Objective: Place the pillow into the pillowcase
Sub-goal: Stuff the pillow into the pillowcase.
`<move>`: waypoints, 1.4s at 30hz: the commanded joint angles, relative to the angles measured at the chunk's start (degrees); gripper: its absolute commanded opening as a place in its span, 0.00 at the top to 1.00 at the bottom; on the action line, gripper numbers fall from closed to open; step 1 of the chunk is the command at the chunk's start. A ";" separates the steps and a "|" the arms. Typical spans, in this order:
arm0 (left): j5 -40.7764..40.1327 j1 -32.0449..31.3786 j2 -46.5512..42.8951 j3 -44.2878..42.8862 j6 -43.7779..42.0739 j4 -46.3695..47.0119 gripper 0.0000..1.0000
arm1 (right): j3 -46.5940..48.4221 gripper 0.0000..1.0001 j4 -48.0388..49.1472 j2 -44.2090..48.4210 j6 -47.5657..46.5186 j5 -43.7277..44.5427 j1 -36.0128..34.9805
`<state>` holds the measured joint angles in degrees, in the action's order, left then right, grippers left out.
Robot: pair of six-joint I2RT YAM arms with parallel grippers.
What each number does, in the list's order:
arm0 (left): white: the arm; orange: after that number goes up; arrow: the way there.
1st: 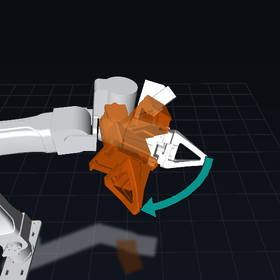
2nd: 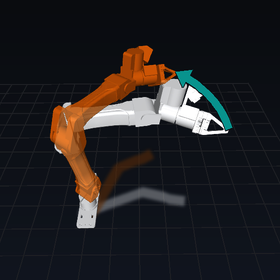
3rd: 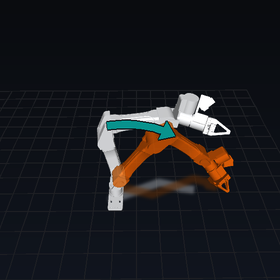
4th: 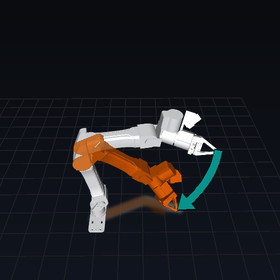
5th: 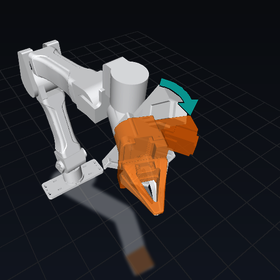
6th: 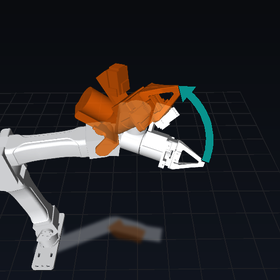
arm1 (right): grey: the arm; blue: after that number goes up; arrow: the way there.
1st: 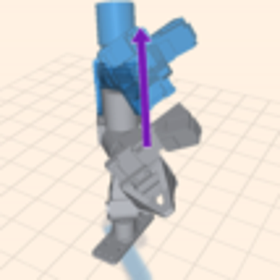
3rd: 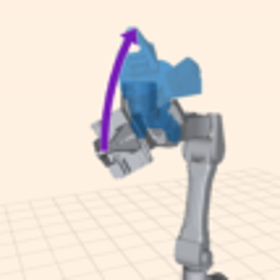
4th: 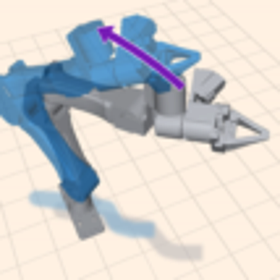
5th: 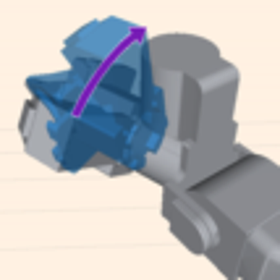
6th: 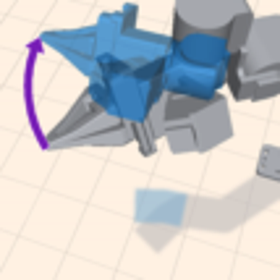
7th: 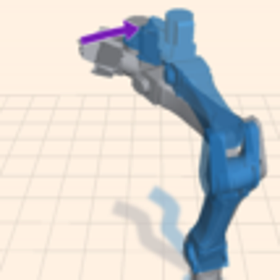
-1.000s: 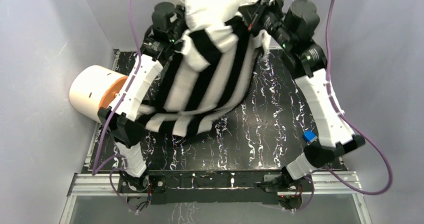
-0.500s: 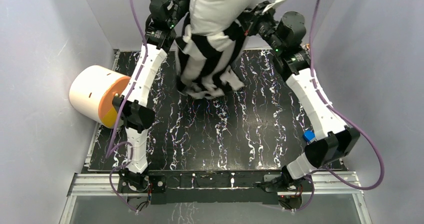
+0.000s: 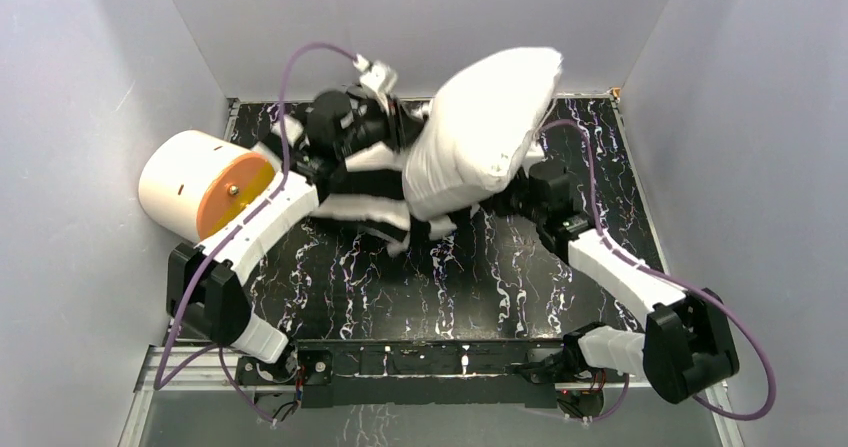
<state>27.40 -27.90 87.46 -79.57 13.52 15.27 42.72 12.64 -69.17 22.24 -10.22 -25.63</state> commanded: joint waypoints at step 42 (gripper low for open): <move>-33.75 -3.44 9.04 16.60 3.08 4.75 0.43 | 9.57 0.28 -34.66 -0.07 -9.84 -9.32 2.13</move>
<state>-6.90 -33.61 86.59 -52.16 19.73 9.91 57.41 -26.46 -72.82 5.32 -8.05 -23.20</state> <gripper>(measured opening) 0.575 0.763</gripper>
